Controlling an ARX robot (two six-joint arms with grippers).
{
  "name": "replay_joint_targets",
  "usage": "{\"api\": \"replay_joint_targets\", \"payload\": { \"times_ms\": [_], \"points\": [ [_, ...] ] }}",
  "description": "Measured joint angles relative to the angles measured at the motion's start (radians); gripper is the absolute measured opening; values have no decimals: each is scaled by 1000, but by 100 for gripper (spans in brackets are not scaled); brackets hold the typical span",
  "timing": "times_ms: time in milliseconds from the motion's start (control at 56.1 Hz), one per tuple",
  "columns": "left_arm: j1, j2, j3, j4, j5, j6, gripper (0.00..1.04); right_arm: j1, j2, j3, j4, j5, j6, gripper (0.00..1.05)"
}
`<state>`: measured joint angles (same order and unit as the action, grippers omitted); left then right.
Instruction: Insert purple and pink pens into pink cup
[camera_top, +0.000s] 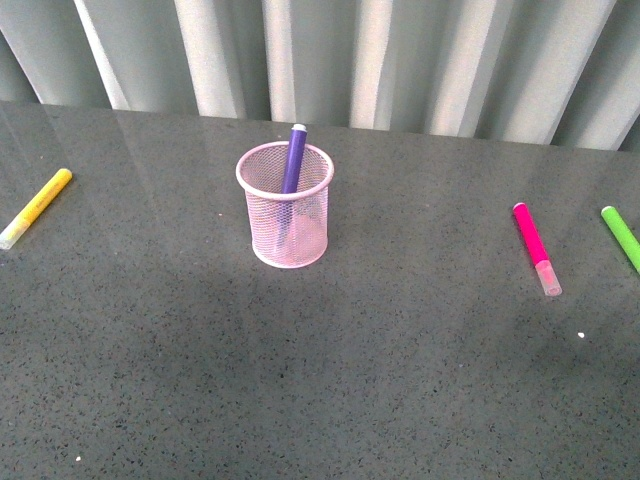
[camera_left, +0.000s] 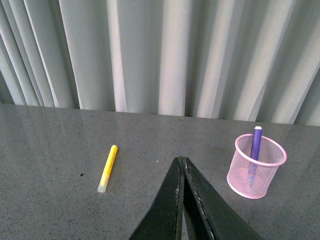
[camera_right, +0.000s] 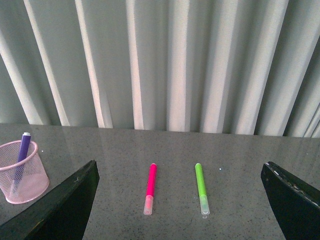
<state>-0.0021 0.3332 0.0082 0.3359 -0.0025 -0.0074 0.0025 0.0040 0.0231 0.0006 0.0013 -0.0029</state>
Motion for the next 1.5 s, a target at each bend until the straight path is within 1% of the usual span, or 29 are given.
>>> {"api": "replay_joint_targets", "payload": {
  "times_ms": [499, 588, 748, 855, 873, 962, 1015, 1069, 1140, 1283, 1318, 1336, 1372, 1407, 1443, 1497],
  "points": [
    [0, -157, 0, -156, 0, 0, 4, 0, 0, 0, 0, 0, 0, 98],
    [0, -299, 0, -326, 2, 0, 4, 0, 0, 0, 0, 0, 0, 98],
    [0, -329, 0, -335, 2, 0, 4, 0, 0, 0, 0, 0, 0, 98],
    [0, -329, 0, -335, 2, 0, 26, 0, 0, 0, 0, 0, 0, 98],
    [0, -329, 0, -335, 2, 0, 28, 0, 0, 0, 0, 0, 0, 98],
    [0, -329, 0, -335, 2, 0, 44, 0, 0, 0, 0, 0, 0, 98],
    [0, -329, 0, -335, 2, 0, 52, 0, 0, 0, 0, 0, 0, 98],
    [0, -329, 0, -335, 2, 0, 62, 0, 0, 0, 0, 0, 0, 98],
    [0, -329, 0, -335, 2, 0, 73, 0, 0, 0, 0, 0, 0, 98],
    [0, -329, 0, -335, 2, 0, 98, 0, 0, 0, 0, 0, 0, 98],
    [0, -329, 0, -335, 2, 3, 100, 0, 1, 0, -2, 6, 0, 98],
    [0, -329, 0, -335, 2, 3, 99, 4, 6, 2, -9, 19, -3, 98],
    [0, -329, 0, -335, 2, 3, 98, 29, 49, 29, -83, 113, -13, 98],
    [0, -329, 0, -335, 2, 3, 98, 38, 114, 46, -103, 177, -21, 98],
    [0, -329, 0, -335, 1, 3, 98, 35, 190, 58, -83, 206, -24, 98],
    [0, -330, 0, -335, 3, 3, 98, 21, 330, 80, -10, 213, -21, 98]
  ]
}}
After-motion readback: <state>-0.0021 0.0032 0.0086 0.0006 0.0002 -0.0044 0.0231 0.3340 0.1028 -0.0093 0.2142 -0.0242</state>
